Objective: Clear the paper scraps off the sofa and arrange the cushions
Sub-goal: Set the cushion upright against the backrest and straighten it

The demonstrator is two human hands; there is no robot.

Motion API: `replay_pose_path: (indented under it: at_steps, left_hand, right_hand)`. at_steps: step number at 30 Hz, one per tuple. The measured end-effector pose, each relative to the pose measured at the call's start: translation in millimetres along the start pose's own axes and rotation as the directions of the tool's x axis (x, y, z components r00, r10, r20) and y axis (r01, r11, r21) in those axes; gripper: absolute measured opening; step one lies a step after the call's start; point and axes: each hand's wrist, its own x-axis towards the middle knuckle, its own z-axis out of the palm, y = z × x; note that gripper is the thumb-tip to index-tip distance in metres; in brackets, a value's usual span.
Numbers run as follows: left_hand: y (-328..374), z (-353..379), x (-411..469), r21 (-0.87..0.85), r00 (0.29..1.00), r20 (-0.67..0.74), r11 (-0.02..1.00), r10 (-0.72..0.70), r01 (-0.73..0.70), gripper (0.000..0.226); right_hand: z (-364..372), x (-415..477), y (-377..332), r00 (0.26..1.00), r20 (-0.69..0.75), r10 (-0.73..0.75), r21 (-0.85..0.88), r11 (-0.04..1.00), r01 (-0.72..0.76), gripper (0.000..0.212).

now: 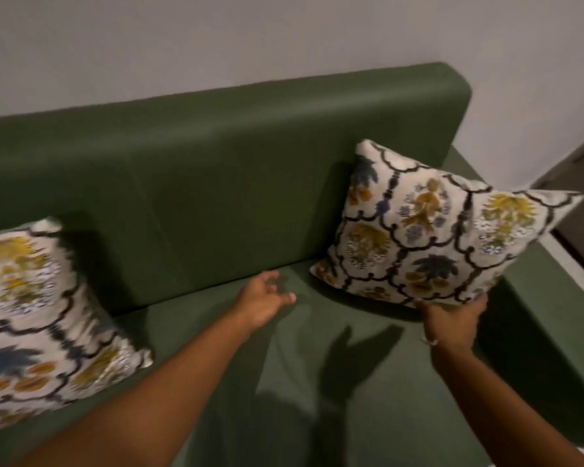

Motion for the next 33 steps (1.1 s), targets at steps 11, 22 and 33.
replay_pose_path:
  at_steps: [11,22,33]
  left_hand:
    - [98.5,115.0,78.5,-0.027,0.993,0.098,0.998,0.065,-0.062,0.087]
    - [13.1,55.6,8.1,-0.408,0.946,-0.324,0.902,-0.003,-0.137,0.049]
    - [-19.6,30.8,22.7,-0.301,0.951,-0.305,0.941,0.060,-0.156,0.080]
  right_hand:
    - [-27.3,102.0,-8.3,0.942,0.286,0.175,0.194,0.952,-0.236,0.083]
    - [26.9,44.4,-24.1,0.897,0.414,-0.154,0.253,0.966,0.049,0.088]
    - [62.4,43.5,-6.4,0.878,0.461,-0.128,-0.094,0.977,0.191,0.098]
